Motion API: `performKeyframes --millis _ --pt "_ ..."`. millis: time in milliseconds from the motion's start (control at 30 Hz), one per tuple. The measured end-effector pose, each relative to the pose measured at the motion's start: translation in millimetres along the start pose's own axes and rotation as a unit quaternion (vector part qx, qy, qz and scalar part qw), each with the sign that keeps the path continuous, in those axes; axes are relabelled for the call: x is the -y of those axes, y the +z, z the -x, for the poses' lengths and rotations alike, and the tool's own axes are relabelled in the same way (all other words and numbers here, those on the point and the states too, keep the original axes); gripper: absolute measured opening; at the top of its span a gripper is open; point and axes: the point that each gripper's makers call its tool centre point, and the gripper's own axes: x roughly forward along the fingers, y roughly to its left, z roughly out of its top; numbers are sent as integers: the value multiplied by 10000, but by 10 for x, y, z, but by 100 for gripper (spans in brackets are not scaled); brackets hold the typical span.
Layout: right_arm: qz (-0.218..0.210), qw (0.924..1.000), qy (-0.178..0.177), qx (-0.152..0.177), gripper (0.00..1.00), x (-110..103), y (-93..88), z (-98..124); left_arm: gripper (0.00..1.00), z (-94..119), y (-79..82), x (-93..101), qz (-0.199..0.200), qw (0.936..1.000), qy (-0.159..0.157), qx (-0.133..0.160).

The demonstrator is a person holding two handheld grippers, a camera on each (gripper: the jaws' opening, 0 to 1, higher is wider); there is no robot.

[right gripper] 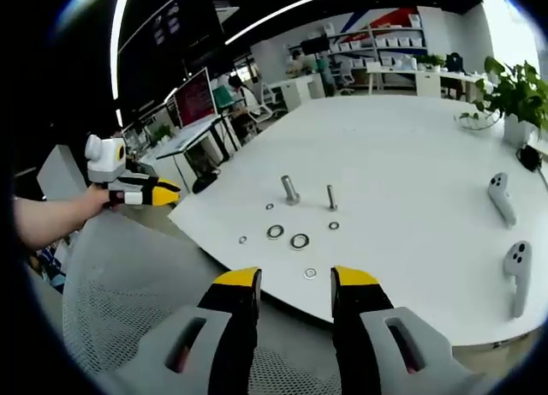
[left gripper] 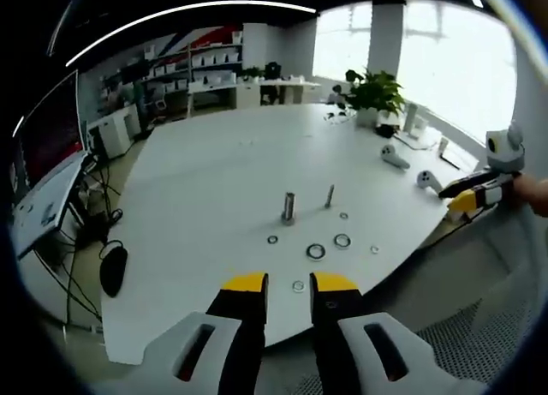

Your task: Place the washer onto the threaded stud by aligning its center hole with the stud, sliding it down to the base, and recovering from edge contact or off-axis alignment until the washer reaches the visible bottom stop.

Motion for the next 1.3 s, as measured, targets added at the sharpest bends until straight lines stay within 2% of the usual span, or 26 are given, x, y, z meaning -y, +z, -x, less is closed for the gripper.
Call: performKeyframes --millis 33,67,200,367,533,700,767,833,933,1100,1300 --pt "10 10000 9 0 33 -3 0 0 18 4 8 1 -40 10000 17 13" --pt "50 10000 38 -12 33 -14 -3 0 18 10 59 5 -162 9998 23 152" --pt "41 10000 18 -75 35 -10 -22 -4 21 -1 2 13 -72 10000 21 16" --pt "32 9999 -40 -129 35 9 -45 0 19 13 38 0 -63 9999 27 122" --pt "89 9997 -71 -228 34 14 -75 -6 19 10 19 6 -51 10000 10 67" --pt "49 9995 -92 -285 35 23 -92 -16 18 28 65 -11 -2 9998 10 180" --pt "40 9993 -91 -357 35 22 -122 -21 14 60 93 0 27 9995 -17 298" --pt "89 9989 -89 -444 35 24 -156 -18 16 33 92 7 55 9996 -24 265" --pt "28 9991 -129 -396 35 43 -132 -17 17 -11 40 50 -52 9999 -91 81" --pt "-28 9989 -231 -397 35 79 -145 -5 17 -3 10 47 -73 9999 -103 -4" --pt "16 9990 -98 -438 33 30 -157 -14 18 1 -5 74 -106 9999 -116 -22"
